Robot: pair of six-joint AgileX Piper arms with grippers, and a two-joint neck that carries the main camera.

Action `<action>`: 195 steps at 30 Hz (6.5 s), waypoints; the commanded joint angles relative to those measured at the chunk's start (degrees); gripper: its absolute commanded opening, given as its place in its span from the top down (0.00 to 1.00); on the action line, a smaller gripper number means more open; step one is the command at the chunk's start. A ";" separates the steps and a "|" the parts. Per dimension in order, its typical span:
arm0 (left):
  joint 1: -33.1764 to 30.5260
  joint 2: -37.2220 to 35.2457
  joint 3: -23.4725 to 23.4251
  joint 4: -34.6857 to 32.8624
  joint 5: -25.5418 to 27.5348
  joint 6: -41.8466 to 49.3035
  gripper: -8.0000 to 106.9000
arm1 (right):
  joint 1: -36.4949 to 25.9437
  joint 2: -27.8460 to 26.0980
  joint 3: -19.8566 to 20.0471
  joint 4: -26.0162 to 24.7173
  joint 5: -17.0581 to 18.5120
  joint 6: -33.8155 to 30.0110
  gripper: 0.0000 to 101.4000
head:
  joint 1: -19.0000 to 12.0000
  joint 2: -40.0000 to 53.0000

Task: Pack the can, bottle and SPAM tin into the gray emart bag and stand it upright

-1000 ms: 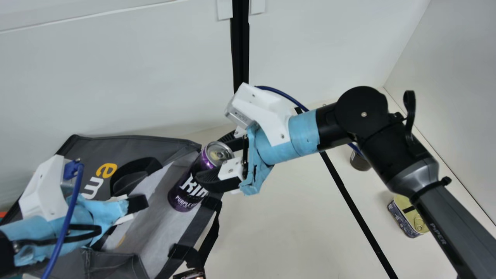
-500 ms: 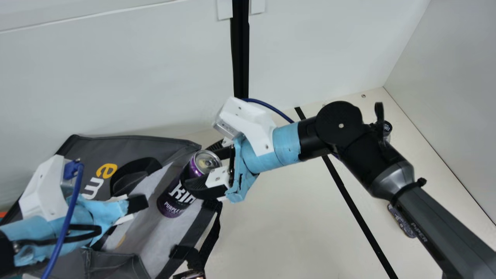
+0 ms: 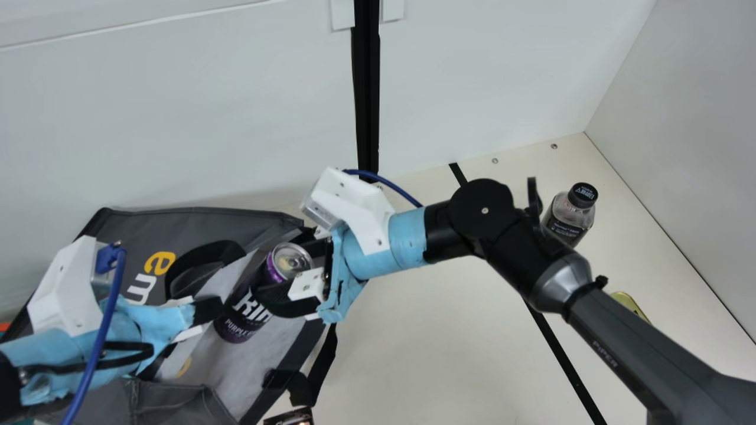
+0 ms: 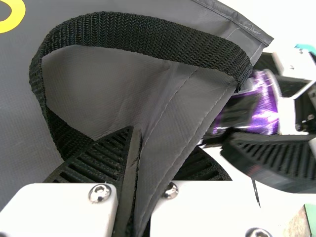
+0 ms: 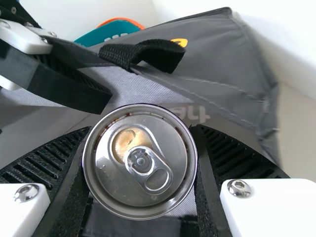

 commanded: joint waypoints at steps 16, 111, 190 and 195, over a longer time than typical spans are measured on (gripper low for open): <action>0.00 0.00 0.00 0.00 0.00 0.00 1.00 | 5.31 4.51 2.34 3.40 -4.64 -4.37 1.00 | -1.30 -0.14; 0.00 0.00 0.00 0.00 0.00 0.00 1.00 | -15.29 -11.79 7.15 -5.84 14.56 -6.88 0.06 | -1.30 -0.14; 0.00 0.00 0.00 0.00 0.00 0.00 1.00 | -34.87 -28.04 -2.97 -50.05 11.35 32.49 0.06 | -1.30 -0.14; 0.00 0.00 0.00 0.00 0.00 0.00 1.00 | -36.41 -28.43 -4.10 -52.20 12.57 33.12 0.06 | -1.30 -0.14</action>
